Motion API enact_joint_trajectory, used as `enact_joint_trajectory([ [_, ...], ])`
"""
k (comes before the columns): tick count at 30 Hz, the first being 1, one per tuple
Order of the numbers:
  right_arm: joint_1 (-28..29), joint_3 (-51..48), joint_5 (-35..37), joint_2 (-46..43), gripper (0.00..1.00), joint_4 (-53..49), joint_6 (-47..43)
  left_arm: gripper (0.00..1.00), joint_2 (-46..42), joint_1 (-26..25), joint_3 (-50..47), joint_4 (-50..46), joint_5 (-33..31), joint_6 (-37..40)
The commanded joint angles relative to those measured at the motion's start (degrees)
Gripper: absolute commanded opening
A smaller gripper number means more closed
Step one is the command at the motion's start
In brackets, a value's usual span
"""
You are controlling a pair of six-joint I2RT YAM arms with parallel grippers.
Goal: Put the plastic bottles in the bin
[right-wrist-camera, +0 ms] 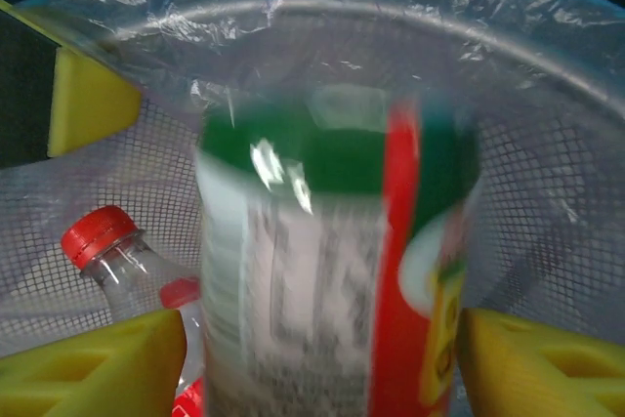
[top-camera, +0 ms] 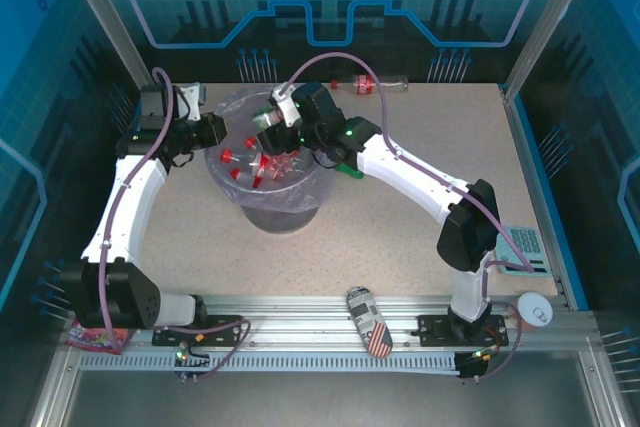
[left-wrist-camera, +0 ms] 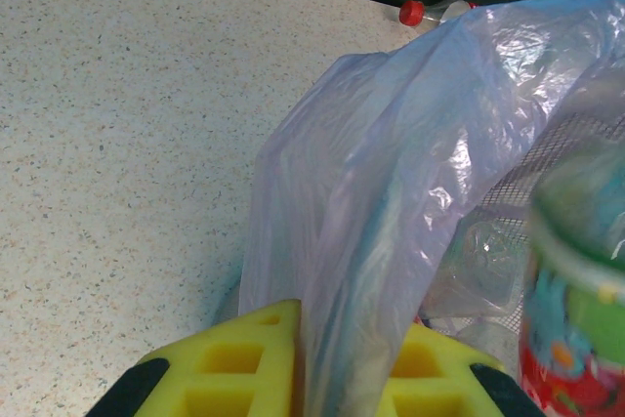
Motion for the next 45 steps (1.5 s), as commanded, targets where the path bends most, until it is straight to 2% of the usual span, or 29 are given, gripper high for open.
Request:
enact_joint_trajectory([
  [1,0.8,1.9,1.8,-0.3,0.77,-0.9,-1.5,0.0,0.6,-1.3,-2.3,-4.2,1.0,2.4],
  [5,1.1,2.9,2.2,-1.3,0.79,-1.2,-2.7,0.0,0.7,-1.3,-2.2,-4.3,0.8,2.5],
  [8,1.3,3.4,2.0,-2.7,0.77,-1.0,-3.0,0.0,0.7,-1.3,-2.3,-4.3,0.9,2.5],
  [13,2.0,4.7,-0.2,-3.8,0.66,-0.7,-2.6,0.0,0.8,-1.2,-2.3,-4.3,1.0,2.4],
  [17,2.2,6.8,-0.5,-1.4,0.59,-0.8,-2.4,0.0,0.7,-1.3,-2.3,-4.3,1.0,2.4],
  [25,2.0,10.1,-1.0,5.1,0.58,-2.0,-1.0,0.0,0.5,-1.3,-2.3,-4.3,0.9,2.6],
  [30,1.9,9.5,-0.8,6.1,0.58,-3.1,-1.0,0.0,0.6,-1.3,-2.3,-4.3,0.9,2.6],
  [33,1.8,8.4,-0.6,6.0,0.6,-3.3,-0.9,0.0,0.7,-1.3,-2.3,-4.3,0.9,2.5],
  [45,1.8,12.6,-4.6,0.8,0.79,-4.0,-1.9,0.0,1.2,-1.3,-2.4,-4.3,0.9,2.7],
])
